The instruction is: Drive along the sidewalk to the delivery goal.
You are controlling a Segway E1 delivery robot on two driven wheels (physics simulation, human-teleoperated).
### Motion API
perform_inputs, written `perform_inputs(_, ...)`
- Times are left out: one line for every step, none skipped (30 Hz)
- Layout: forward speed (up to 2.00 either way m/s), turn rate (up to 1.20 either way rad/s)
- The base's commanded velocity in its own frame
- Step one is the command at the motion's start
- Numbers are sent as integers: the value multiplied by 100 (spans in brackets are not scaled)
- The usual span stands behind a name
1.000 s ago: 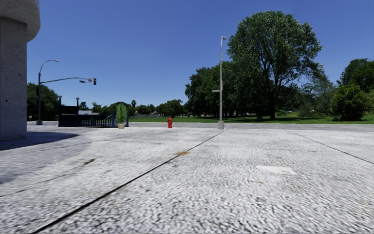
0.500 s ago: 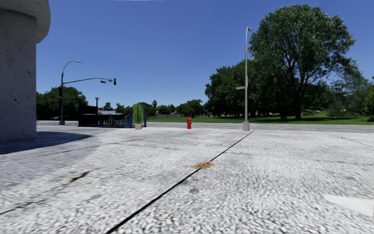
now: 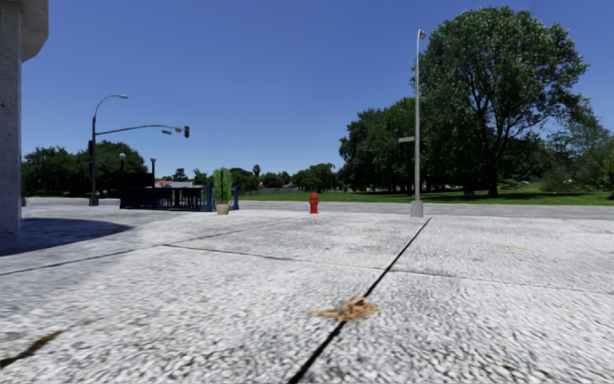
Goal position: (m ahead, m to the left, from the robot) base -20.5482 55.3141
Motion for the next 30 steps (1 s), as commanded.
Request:
perform_inputs(200,73)
perform_inputs(200,74)
perform_inputs(200,74)
perform_inputs(200,67)
perform_inputs(200,45)
perform_inputs(200,23)
perform_inputs(200,5)
perform_inputs(200,5)
perform_inputs(200,0)
perform_inputs(200,0)
perform_inputs(200,0)
perform_inputs(200,0)
perform_inputs(200,0)
perform_inputs(200,0)
perform_inputs(200,0)
perform_inputs(200,0)
perform_inputs(200,0)
perform_inputs(200,0)
perform_inputs(200,0)
perform_inputs(200,0)
perform_inputs(200,0)
perform_inputs(200,0)
perform_inputs(200,0)
perform_inputs(200,0)
perform_inputs(200,0)
perform_inputs(200,0)
perform_inputs(200,0)
perform_inputs(200,0)
perform_inputs(200,0)
perform_inputs(200,0)
